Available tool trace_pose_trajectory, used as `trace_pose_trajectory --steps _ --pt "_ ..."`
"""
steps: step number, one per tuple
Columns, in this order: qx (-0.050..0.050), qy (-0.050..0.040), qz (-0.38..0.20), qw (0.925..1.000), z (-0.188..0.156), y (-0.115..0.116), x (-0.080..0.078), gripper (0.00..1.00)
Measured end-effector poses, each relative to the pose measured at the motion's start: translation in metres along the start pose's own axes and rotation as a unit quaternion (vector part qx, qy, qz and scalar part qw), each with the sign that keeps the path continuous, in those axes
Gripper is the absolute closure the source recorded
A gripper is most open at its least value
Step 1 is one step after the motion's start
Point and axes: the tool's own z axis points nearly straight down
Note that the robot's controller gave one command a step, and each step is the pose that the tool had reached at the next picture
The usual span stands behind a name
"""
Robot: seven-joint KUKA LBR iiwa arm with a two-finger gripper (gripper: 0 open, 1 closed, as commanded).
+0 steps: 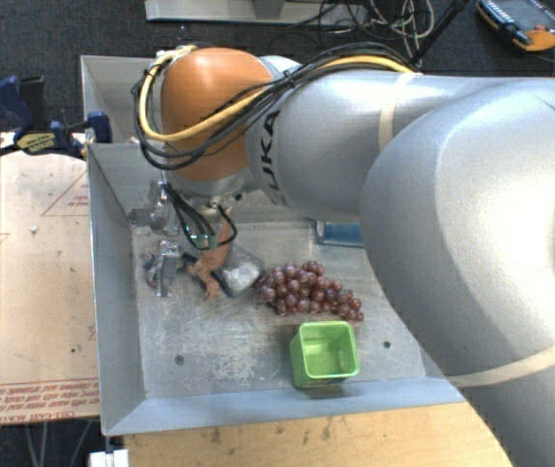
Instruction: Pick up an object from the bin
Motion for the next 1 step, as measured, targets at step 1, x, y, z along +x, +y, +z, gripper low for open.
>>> trace_pose_trajectory --steps 1 --pt "-0.001 -0.0035 0.002 1.0 -0.0054 -0.0007 -0.0021 0.0"
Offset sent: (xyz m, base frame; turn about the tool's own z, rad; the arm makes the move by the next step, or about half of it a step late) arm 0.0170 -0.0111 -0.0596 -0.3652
